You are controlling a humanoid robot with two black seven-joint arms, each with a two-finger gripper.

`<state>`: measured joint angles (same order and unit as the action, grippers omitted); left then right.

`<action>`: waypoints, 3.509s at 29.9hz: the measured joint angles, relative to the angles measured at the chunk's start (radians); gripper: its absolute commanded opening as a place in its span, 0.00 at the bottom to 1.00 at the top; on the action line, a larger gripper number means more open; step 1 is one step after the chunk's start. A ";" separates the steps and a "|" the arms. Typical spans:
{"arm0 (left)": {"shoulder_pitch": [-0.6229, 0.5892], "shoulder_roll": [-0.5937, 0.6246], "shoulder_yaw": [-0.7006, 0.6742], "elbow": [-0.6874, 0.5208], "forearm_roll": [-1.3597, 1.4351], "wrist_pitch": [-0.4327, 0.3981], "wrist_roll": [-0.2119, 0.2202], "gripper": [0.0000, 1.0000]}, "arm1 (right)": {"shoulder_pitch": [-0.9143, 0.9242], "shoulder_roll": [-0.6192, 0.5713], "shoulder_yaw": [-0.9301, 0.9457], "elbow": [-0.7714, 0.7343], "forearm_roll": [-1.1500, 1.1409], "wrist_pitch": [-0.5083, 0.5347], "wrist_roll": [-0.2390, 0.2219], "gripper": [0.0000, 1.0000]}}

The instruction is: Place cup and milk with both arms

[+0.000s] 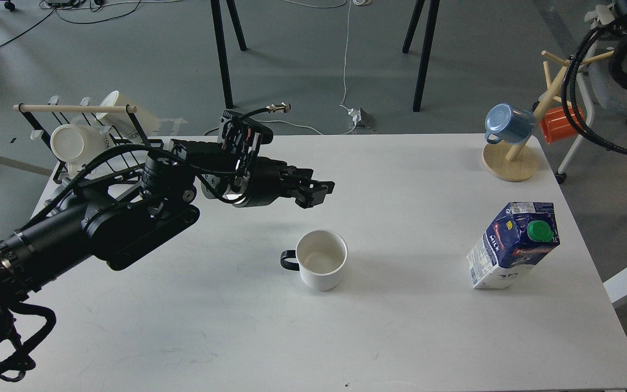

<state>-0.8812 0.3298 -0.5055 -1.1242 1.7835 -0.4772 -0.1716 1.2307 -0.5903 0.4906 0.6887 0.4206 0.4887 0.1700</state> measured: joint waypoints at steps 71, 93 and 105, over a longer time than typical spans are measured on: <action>0.001 0.170 -0.401 0.384 -1.719 0.008 0.064 0.99 | -1.350 -0.086 0.125 0.693 0.054 0.000 0.293 1.00; 0.001 0.193 -0.388 0.385 -1.718 0.008 0.070 0.99 | -1.458 -0.089 0.298 0.742 0.032 0.000 0.293 1.00; -0.008 0.197 -0.373 0.385 -1.717 0.008 0.071 0.99 | -1.422 -0.082 0.306 0.758 0.033 0.000 0.293 1.00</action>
<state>-0.8894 0.5269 -0.8789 -0.7394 0.0660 -0.4694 -0.1007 -0.1915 -0.6723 0.7969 1.4470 0.4539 0.4887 0.4633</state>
